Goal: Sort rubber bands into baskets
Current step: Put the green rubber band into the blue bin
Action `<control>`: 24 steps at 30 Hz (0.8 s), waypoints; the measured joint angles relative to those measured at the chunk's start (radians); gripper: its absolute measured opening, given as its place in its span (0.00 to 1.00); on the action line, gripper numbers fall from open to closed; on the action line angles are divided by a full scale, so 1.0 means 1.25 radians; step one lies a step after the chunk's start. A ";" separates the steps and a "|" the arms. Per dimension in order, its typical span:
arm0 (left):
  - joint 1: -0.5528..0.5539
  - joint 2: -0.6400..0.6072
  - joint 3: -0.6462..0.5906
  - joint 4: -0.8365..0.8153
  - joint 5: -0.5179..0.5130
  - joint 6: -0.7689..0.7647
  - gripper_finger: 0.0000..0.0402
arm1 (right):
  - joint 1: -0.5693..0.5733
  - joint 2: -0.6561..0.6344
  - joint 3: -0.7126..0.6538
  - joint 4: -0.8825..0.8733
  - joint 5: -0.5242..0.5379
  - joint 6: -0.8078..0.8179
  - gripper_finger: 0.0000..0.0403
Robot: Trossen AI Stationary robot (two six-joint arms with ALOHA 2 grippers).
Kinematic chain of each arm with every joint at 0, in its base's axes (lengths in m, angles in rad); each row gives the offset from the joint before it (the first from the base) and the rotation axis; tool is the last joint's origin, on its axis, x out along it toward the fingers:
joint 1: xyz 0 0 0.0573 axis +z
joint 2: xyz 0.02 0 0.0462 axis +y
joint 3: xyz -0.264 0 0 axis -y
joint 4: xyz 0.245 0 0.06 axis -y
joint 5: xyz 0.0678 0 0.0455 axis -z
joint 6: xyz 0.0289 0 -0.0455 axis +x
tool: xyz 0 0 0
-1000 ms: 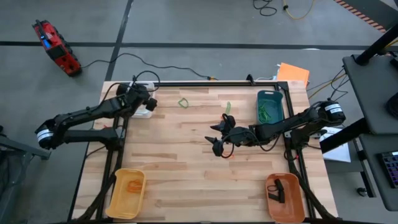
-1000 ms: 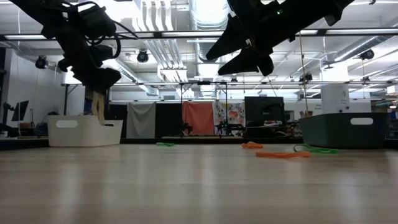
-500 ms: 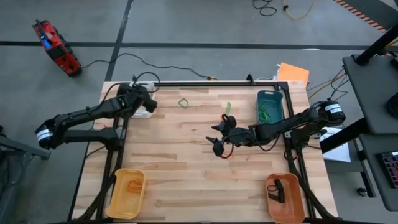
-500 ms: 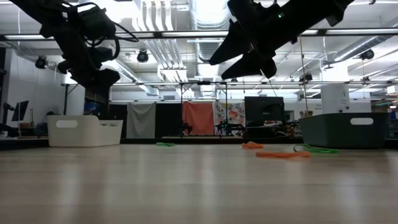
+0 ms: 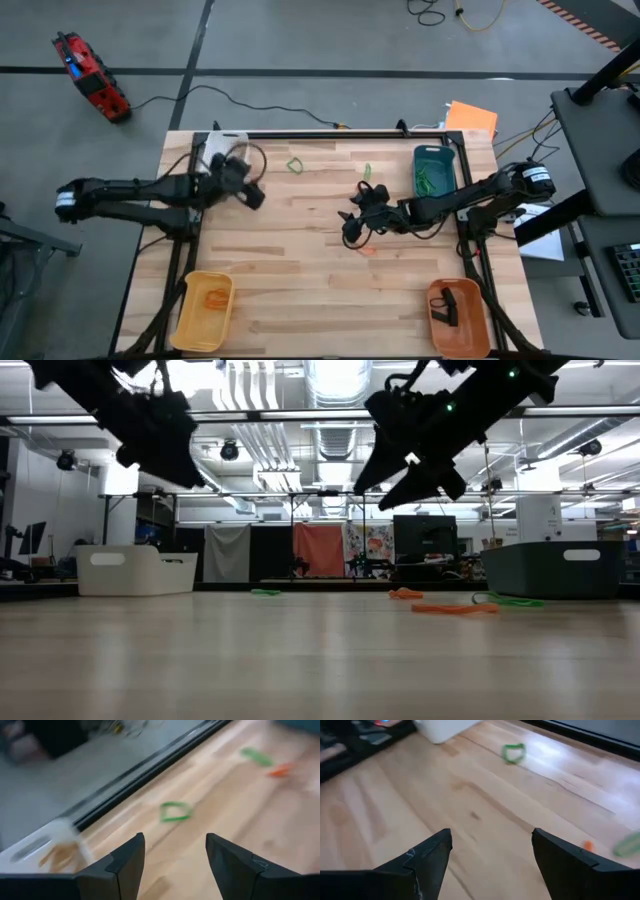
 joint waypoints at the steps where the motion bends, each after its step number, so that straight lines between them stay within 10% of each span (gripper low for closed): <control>1: -0.036 0.000 0.000 0.015 -0.014 0.000 0.48 | -0.001 0.000 0.000 -0.015 0.010 0.016 0.66; 11: -0.299 0.062 -0.002 0.137 -0.100 0.027 0.48 | -0.003 0.000 0.000 -0.169 -0.028 0.149 0.61; 24: -0.347 0.167 -0.002 0.145 -0.120 -0.014 0.48 | -0.008 0.000 0.000 -0.582 -0.209 0.396 0.54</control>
